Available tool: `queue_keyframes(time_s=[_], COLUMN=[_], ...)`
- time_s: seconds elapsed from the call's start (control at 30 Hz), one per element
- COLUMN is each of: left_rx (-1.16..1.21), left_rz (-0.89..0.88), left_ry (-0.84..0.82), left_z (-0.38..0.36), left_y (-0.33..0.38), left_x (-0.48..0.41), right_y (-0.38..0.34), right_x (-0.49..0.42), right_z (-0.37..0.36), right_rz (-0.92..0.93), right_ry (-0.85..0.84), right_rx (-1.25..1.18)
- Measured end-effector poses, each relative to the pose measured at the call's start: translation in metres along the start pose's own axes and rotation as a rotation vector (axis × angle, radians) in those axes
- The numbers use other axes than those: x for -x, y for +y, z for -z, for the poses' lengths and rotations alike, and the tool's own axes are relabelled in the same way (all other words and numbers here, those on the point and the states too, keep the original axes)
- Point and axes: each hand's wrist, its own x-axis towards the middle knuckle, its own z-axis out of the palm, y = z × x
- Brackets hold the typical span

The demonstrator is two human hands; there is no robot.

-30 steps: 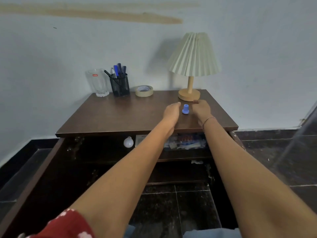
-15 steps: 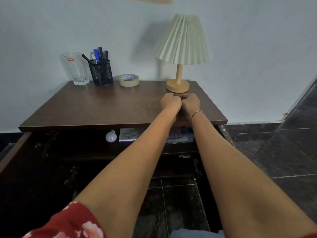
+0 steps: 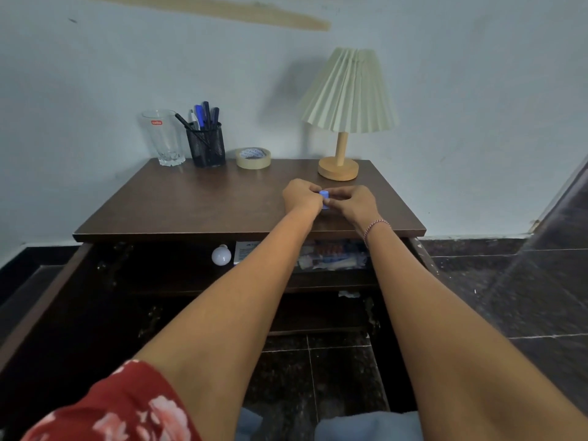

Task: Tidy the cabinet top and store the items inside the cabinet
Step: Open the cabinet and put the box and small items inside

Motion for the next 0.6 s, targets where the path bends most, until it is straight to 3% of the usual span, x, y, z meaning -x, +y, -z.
queue_keyframes(time_s=[0.3, 0.6], left_rx=[0.072, 0.159], left_rz=[0.001, 0.042], left_ry=[0.036, -0.130], left_z=[0.058, 0.130], left_y=[-0.032, -0.057], left_x=[0.029, 0.058], right_y=[-0.033, -0.058], right_x=[0.041, 0.077], right_z=[-0.024, -0.054], right_rz=[0.014, -0.037], right_ry=[-0.223, -0.412], right_rx=[-0.034, 0.000])
